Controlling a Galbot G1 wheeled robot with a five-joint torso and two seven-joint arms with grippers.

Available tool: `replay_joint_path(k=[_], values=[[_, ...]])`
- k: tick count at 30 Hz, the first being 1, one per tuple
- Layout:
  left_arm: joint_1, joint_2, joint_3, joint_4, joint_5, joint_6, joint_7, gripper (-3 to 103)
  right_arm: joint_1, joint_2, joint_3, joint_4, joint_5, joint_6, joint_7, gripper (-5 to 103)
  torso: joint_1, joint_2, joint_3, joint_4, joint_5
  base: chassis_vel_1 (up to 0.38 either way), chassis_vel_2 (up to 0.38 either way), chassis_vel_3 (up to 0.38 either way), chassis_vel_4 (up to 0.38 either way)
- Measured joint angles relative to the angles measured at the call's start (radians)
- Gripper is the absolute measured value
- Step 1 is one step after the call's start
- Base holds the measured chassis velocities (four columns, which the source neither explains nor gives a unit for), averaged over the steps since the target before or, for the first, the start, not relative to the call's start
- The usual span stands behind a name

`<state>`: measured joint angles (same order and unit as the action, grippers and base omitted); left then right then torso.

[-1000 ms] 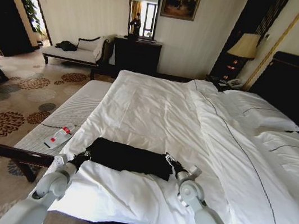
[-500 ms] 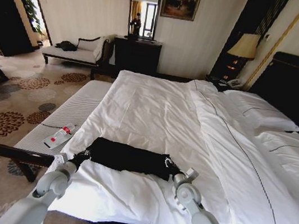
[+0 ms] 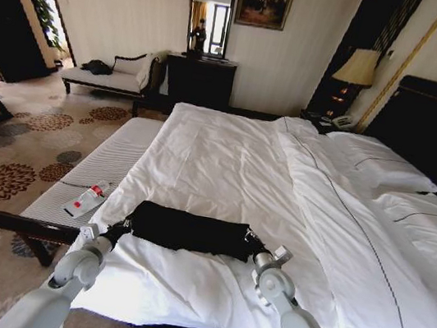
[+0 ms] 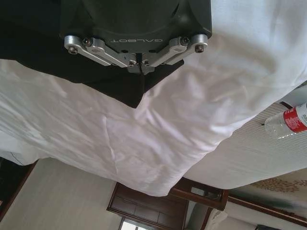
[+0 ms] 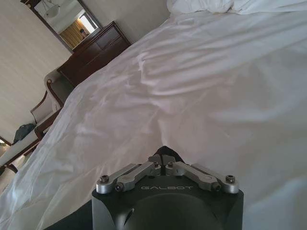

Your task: Fold the clothes on the bed.

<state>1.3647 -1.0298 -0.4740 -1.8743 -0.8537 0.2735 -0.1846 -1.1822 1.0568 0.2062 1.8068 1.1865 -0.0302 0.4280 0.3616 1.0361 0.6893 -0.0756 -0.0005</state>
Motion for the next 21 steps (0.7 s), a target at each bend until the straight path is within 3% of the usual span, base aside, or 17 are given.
replay_joint_path(k=[21], values=[[-0.006,-0.01,0.017,0.026,0.047,-0.017,0.022,0,0.046,0.039,0.025,-0.06,-0.018,-0.006,0.02,0,0.0,0.0,0.0,0.0001,0.0,0.0,0.0,0.0,0.0]])
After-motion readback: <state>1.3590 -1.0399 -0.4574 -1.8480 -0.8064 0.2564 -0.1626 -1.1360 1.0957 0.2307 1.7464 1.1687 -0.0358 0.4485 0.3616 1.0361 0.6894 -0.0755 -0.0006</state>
